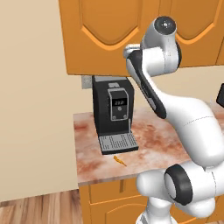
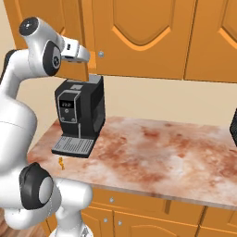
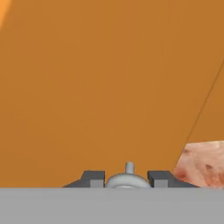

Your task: Retrieve the tupperware from the cabinet, then place the raw meat into the tupperware to avoid contamination.

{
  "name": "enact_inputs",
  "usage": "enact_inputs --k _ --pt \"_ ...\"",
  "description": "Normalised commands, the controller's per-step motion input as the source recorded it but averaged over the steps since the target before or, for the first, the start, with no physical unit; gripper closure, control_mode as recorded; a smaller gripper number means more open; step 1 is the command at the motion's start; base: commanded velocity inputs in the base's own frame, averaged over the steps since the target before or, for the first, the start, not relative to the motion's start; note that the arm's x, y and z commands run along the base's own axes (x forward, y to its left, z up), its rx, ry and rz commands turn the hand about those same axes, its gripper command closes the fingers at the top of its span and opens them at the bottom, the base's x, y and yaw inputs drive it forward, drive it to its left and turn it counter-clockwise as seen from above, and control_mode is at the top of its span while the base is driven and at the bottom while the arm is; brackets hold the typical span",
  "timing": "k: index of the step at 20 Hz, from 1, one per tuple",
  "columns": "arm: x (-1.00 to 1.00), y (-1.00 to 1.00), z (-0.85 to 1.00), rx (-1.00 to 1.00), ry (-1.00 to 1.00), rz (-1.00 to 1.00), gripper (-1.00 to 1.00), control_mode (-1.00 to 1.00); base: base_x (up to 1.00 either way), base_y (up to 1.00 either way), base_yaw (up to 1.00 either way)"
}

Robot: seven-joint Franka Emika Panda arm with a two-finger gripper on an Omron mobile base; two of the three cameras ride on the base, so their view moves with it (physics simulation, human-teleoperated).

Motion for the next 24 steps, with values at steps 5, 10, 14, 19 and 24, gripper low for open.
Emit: enact_inputs --k 5,10,14,19,24 --pt "-0.52 0.43 0.03 -0.01 0.12 -0.11 1.0 -1.0 0.0 0.0 0.0" --pt "-0.45 0.5 0.01 0.0 0.15 -0.14 1.0 -1.0 0.0 0.0 0.0" --pt "-0.4 0.61 -0.06 -0.02 0.12 -0.13 1.0 -1.0 0.0 0.0 0.0" --pt "-0.2 0.68 -0.21 -0.04 0.09 -0.11 -1.0 -1.0 0.0 0.0 0.0" --pt "-0.1 0.43 -0.1 -0.02 0.02 -0.1 -1.0 -1.0 0.0 0.0 0.0"
